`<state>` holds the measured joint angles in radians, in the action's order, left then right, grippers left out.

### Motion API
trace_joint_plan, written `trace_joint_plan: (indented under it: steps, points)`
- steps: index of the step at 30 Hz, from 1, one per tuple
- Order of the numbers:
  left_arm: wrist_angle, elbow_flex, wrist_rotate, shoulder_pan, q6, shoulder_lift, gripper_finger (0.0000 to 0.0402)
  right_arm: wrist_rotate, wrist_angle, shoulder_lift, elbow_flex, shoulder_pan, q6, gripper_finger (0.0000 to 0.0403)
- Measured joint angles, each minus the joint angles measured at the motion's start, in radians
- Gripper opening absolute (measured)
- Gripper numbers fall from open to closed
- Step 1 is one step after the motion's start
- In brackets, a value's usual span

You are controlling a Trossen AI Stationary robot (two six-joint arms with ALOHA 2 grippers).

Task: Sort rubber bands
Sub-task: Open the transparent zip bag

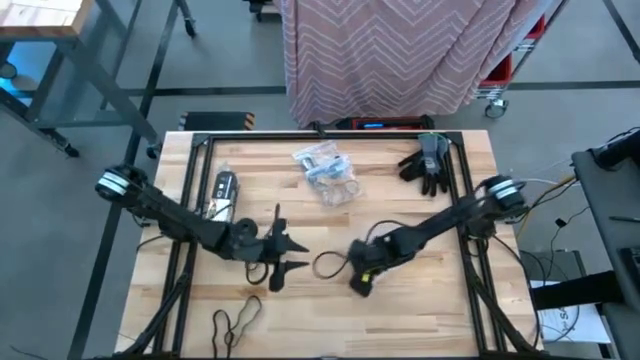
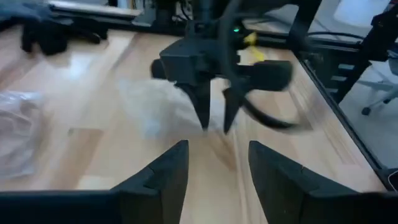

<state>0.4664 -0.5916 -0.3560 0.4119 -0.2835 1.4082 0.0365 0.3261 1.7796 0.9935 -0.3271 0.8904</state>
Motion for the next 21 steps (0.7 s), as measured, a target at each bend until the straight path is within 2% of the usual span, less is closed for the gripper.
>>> trace_joint_plan:
  steps: [3,6,8,10,12,15,21]
  points:
    - [-0.014,-0.028,0.012,0.01,-0.016,0.046,0.0147,-0.001,-0.028,0.057,0.155,-0.007,-0.155,0.0146]
    - [-0.021,-0.073,0.056,0.028,-0.017,0.091,0.014,-0.02,0.004,0.058,0.294,-0.042,-0.306,0.0136]
    - [-0.028,-0.102,0.057,0.045,0.007,0.122,0.0136,-0.07,0.067,0.051,0.357,-0.079,-0.396,0.0128]
    - [-0.02,-0.142,0.043,0.059,0.04,0.168,0.0134,-0.165,0.162,0.043,0.392,-0.121,-0.478,0.012]
    - [-0.028,-0.18,0.009,0.066,0.066,0.221,0.0134,-0.259,0.227,0.04,0.408,-0.165,-0.544,0.0113]
    - [-0.041,-0.246,-0.045,0.061,0.071,0.31,0.0139,-0.387,0.339,0.043,0.387,-0.225,-0.56,0.0104]
    - [-0.272,-0.378,-0.126,-0.001,-0.019,0.459,0.0142,-0.441,0.475,0.057,0.302,-0.274,-0.542,0.0108]
